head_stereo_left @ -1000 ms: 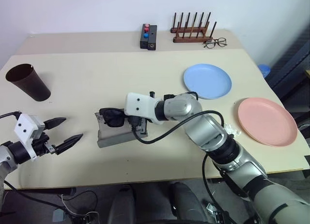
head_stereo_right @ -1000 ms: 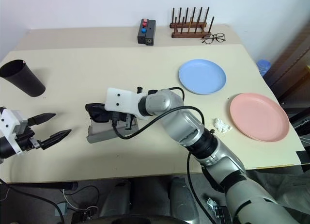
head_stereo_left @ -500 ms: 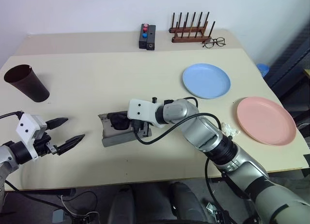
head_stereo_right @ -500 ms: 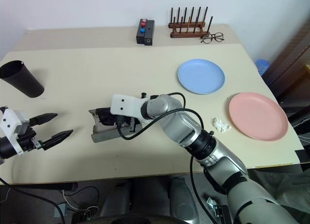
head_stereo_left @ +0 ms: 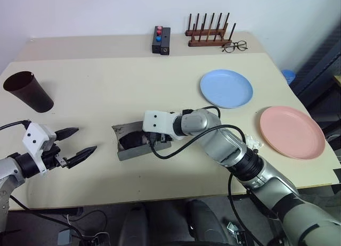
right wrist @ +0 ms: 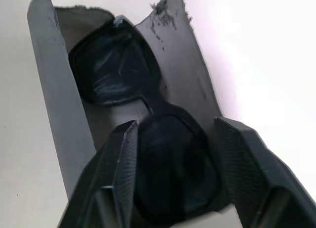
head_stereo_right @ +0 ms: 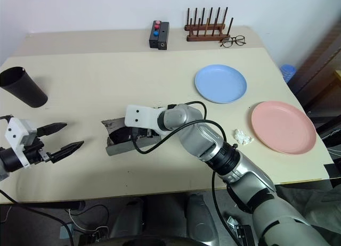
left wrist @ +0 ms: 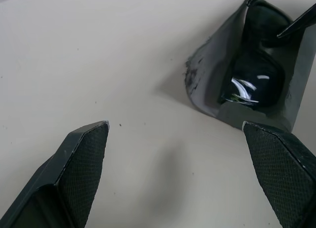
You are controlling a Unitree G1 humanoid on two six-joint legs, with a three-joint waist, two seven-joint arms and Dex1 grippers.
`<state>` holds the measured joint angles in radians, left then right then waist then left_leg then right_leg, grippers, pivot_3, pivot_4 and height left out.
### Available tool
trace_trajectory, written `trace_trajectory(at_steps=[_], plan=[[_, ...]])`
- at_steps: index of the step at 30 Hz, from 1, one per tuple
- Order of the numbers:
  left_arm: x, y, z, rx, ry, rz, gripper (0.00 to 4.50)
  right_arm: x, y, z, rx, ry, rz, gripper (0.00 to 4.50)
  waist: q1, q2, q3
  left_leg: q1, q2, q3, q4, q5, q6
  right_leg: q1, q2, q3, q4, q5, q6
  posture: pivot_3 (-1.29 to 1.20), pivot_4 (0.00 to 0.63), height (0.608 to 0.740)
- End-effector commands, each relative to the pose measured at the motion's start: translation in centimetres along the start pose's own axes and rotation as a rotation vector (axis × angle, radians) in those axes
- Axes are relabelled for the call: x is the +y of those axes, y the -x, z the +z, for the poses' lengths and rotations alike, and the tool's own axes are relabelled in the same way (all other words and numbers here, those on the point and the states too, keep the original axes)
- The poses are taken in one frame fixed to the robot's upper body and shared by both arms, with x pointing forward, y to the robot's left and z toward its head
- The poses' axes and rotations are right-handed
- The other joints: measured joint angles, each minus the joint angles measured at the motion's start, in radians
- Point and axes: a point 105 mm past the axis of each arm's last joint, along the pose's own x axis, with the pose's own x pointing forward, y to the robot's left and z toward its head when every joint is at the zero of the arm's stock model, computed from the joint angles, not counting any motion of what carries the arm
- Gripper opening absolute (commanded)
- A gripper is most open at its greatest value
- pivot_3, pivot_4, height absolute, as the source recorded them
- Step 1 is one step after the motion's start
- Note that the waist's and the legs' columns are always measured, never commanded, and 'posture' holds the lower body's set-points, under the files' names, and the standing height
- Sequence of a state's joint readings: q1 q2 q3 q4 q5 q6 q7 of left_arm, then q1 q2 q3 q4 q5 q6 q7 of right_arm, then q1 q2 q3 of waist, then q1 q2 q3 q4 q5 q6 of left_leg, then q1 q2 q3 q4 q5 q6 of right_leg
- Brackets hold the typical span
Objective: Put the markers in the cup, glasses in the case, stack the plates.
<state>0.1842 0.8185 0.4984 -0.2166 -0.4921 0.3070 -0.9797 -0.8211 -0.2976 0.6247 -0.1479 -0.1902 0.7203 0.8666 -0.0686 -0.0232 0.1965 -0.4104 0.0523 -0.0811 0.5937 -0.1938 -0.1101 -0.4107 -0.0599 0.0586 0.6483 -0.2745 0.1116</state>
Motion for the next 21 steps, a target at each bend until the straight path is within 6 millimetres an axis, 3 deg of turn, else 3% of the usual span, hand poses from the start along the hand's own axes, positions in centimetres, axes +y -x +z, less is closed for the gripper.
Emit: trace_trajectory(at_steps=[1,6,11,16,19,21], plan=[[-0.1,0.1,0.7,-0.023,-0.013,0.004,4.50,-0.5,1.0,1.9,-0.082,-0.005,-0.008,2.20,0.000,0.000,0.000,0.000,0.000,0.000,0.000,0.000,0.000,0.000,0.000,0.000,0.000,0.000,0.000,0.00,0.150,0.740],[-0.1,-0.1,0.9,-0.030,-0.002,0.015,4.50,-0.5,2.4,3.1,-0.175,-0.037,0.026,2.20,0.000,0.000,0.000,0.000,0.000,0.000,0.000,0.000,0.000,0.000,0.000,0.000,0.000,0.000,0.000,0.00,0.150,0.740],[0.5,-0.5,1.4,-0.074,0.035,0.049,4.50,-1.2,3.6,2.3,-0.187,-0.076,0.005,2.20,0.003,0.000,0.000,0.000,0.000,0.000,0.000,0.000,0.000,0.000,0.000,0.000,0.000,0.000,0.000,0.00,0.150,0.740],[0.8,-0.8,1.2,-0.068,0.021,0.049,4.50,-1.3,3.1,1.5,-0.182,-0.100,-0.027,2.20,-0.001,0.000,0.000,0.000,0.000,0.000,-0.001,0.000,0.000,0.000,0.000,0.000,0.000,0.000,0.000,0.00,0.150,0.740],[1.1,-1.0,1.3,-0.072,0.013,0.053,4.50,-0.8,2.1,1.0,-0.168,-0.085,-0.019,1.31,-0.001,0.000,0.000,0.000,0.000,0.000,-0.001,0.000,0.000,-0.001,0.000,0.000,0.000,0.000,0.000,0.00,0.150,0.740],[1.2,-1.0,1.4,-0.073,0.012,0.056,4.50,-0.8,1.7,0.7,-0.157,-0.075,-0.026,0.31,-0.001,0.000,0.000,0.000,0.000,0.000,-0.001,0.000,0.000,0.000,0.000,0.000,0.000,0.000,0.000,0.00,0.150,0.740]])
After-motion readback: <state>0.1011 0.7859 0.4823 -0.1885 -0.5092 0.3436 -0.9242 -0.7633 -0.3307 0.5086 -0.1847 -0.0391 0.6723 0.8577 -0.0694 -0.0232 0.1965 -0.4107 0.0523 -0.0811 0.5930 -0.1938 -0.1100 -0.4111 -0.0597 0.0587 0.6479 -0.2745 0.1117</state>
